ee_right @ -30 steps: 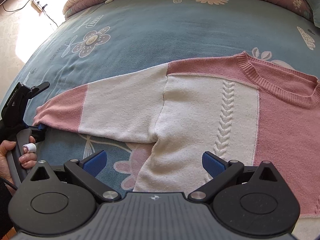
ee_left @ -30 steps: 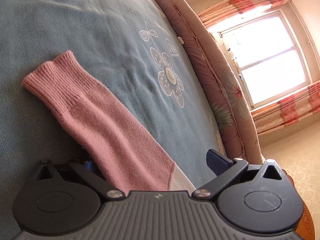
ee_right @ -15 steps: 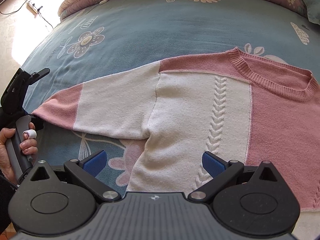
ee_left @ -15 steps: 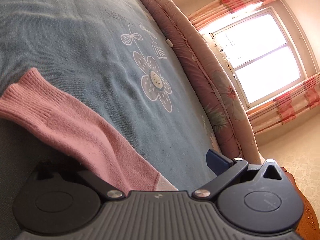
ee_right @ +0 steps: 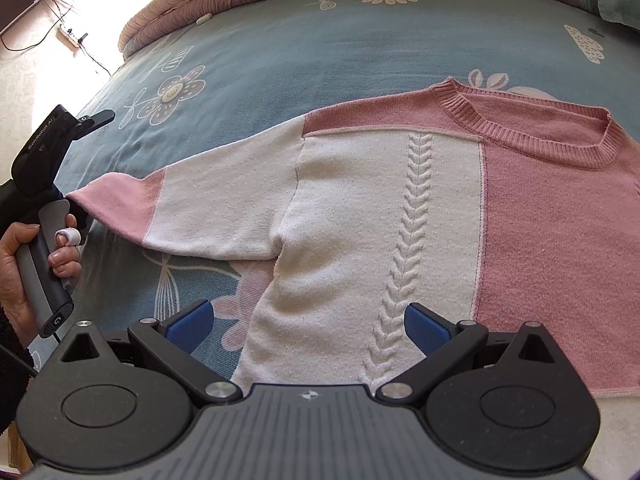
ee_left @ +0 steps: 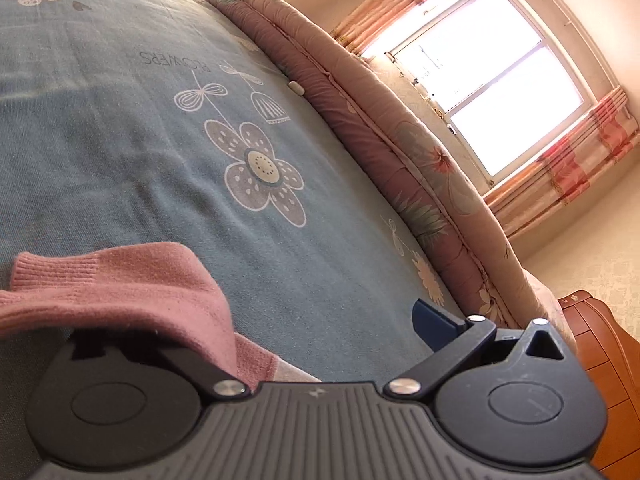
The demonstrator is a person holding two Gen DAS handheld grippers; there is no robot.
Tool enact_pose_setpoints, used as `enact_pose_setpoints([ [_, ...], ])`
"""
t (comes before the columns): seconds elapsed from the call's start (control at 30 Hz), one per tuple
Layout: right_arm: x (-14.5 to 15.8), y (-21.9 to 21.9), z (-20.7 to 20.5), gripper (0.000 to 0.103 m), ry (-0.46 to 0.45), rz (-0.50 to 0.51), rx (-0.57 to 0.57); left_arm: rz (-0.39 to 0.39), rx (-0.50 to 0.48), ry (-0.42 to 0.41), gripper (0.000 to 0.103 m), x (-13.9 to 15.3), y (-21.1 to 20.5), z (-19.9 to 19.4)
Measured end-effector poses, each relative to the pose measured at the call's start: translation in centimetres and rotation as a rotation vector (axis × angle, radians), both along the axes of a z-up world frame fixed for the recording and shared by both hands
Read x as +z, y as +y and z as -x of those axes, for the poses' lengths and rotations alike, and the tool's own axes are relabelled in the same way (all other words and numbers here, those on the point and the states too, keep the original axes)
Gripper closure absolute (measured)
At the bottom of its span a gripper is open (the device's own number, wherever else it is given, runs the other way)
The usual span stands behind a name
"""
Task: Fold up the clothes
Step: 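Grasp the pink ribbed cuff with the left tool, then lift the cuff and carry the sleeve across the body with the left tool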
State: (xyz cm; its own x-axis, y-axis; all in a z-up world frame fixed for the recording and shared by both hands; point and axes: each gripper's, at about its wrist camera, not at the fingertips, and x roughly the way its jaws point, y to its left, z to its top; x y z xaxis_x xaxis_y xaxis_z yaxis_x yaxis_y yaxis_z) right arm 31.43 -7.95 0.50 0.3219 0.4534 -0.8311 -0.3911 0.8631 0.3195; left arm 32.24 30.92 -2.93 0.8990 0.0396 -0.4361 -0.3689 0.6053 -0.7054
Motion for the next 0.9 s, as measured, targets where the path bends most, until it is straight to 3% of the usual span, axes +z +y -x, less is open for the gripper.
enact_pose_setpoints([
  [0.2,0.4,-2.2,0.1,0.000,-0.019,-0.013,-0.016,-0.047,-0.052,-0.033,0.001,2.1,-2.9,-1.0],
  [0.4,0.4,-4.0,0.0,0.000,-0.031,-0.024,-0.018,-0.029,-0.077,-0.063,0.001,3.1,-5.4,-1.8],
  [0.63,0.3,-5.2,0.2,0.000,-0.041,-0.005,0.043,-0.096,-0.155,-0.041,0.001,4.4,-9.3,-2.4],
  [0.9,0.2,-7.6,-0.6,0.000,-0.008,-0.072,0.056,-0.033,-0.205,-0.037,0.001,4.8,-12.4,-3.2],
])
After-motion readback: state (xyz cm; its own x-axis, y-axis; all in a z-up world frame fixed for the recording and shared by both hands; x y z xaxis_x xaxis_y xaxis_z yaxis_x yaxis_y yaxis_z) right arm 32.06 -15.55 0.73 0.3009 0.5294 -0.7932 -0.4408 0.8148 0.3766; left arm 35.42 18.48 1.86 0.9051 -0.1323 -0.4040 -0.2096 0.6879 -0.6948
